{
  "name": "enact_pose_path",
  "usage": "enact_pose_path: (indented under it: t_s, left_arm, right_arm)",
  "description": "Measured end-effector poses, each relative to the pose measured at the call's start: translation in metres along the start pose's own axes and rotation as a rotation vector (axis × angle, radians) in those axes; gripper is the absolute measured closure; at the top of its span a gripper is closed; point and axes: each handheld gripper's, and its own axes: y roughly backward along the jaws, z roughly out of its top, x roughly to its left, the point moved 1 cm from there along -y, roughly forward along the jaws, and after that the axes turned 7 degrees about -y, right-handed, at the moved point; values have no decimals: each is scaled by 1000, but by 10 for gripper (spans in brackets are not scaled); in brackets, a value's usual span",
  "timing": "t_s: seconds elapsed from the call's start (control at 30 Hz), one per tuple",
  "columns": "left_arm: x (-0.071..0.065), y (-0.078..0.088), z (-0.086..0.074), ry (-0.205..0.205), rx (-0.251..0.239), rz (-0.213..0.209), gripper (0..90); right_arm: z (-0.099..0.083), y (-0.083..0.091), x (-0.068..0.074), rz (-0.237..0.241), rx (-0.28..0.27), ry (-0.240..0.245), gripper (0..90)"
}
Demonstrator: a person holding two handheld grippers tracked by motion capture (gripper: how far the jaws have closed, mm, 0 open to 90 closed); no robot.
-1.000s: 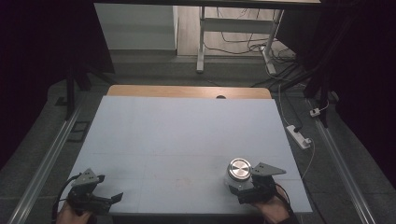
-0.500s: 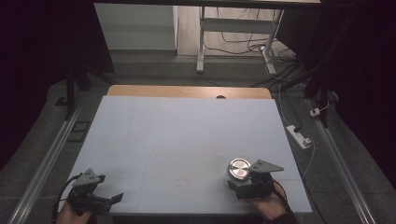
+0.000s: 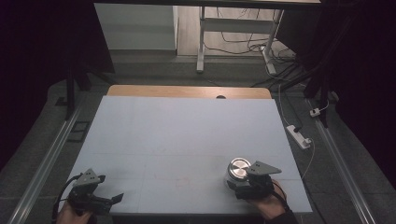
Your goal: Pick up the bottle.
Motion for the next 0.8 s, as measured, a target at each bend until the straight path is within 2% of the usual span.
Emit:
enact_pose_path:
  t_s: [0.23, 0.43, 0.6, 0.8]
  left_arm:
    - [0, 0, 0, 0, 0, -1, 0]
    - [0, 0, 0, 2, -1, -1, 0]
    - [0, 0, 0, 4, -3, -1, 0]
    - [1, 1, 0, 7, -7, -3, 0]
  right_arm:
    - [1, 2, -1, 1, -2, -23, 152]
    - [5, 5, 2, 5, -24, -7, 152]
    - [12, 3, 7, 8, -26, 28, 152]
    - [21, 1, 13, 35, -41, 47, 152]
